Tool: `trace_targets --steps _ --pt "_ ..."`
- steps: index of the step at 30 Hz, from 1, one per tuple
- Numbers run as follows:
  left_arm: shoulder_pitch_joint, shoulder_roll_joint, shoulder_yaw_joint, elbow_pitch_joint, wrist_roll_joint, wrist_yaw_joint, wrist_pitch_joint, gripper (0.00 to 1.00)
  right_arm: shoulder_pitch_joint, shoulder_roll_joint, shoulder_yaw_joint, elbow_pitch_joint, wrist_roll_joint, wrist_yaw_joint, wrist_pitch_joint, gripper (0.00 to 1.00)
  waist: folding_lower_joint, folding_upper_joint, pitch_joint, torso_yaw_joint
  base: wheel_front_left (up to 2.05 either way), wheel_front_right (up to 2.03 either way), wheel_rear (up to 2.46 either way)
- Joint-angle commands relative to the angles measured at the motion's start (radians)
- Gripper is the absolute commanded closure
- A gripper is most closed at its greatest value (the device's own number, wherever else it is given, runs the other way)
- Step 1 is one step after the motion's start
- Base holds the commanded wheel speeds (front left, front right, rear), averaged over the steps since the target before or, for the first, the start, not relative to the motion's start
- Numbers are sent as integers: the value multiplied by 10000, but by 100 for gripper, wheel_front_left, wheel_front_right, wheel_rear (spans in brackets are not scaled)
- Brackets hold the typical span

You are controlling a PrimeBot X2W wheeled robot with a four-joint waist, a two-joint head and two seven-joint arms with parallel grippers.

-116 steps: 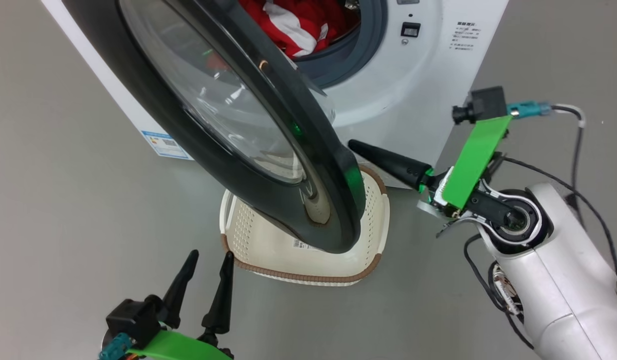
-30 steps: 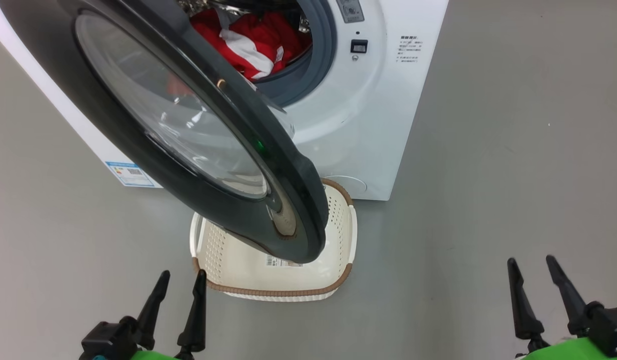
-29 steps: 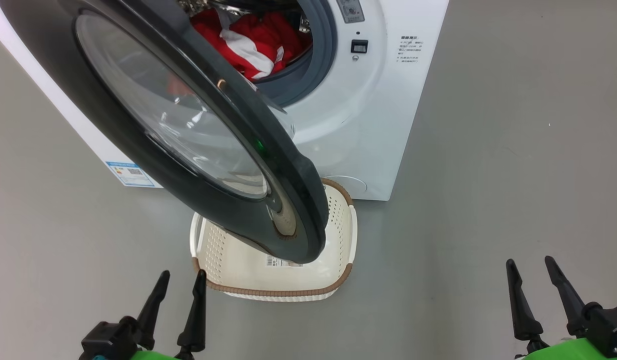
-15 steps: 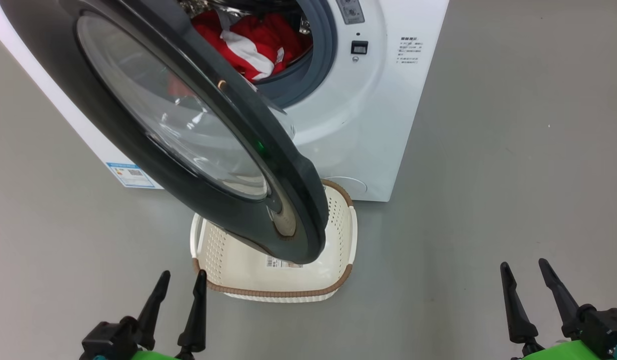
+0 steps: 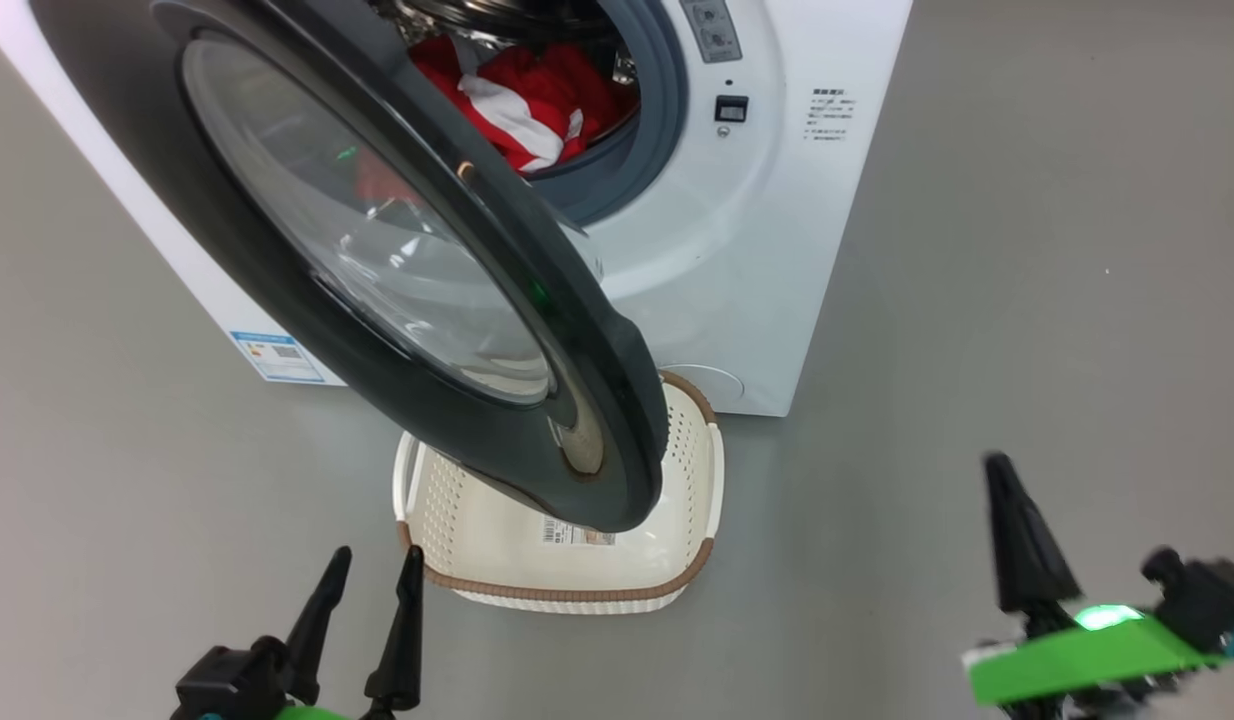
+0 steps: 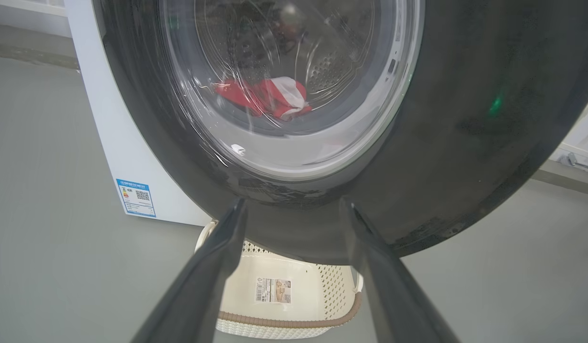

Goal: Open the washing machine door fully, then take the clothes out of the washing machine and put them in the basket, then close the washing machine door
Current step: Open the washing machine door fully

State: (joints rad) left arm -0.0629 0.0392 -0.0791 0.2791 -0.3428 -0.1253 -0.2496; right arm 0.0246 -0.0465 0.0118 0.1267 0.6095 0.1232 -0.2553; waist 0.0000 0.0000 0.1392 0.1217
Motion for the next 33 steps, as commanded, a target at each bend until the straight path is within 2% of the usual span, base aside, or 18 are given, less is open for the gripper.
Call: trace_targets --steps 1,6,11,14,17,24,33 --pt "38 110 257 -194 -46 -54 -122 0 -565 -64 509 -298 679 75 -64 100 0 0 -25 58 0 0 0" --pt "70 110 163 -155 -100 -54 -122 0 -1597 -157 1421 -401 3801 75 -64 100 0 0 -69 225 0 0 0" --pt "85 110 46 -124 -169 -54 -122 0 -2606 -606 2694 -394 6966 75 -1 100 0 0 -63 445 0 0 0" --pt "62 110 -50 -115 -230 -54 -122 0 -3148 -931 3160 -337 8585 75 726 100 0 0 21 609 0 0 0" --pt "-1 110 -178 -103 -303 -54 -122 0 -3594 -1155 3373 -255 9694 75 1900 100 0 0 140 780 0 0 0" --pt "-186 110 -467 -56 -467 -54 -122 0 -4400 -1475 3407 71 10488 75 4334 100 0 0 428 1089 0 0 0" --pt "-297 110 -665 -8 -607 -54 -122 0 -4678 -1321 3194 500 10708 75 6191 100 0 0 576 1282 0 0 0"
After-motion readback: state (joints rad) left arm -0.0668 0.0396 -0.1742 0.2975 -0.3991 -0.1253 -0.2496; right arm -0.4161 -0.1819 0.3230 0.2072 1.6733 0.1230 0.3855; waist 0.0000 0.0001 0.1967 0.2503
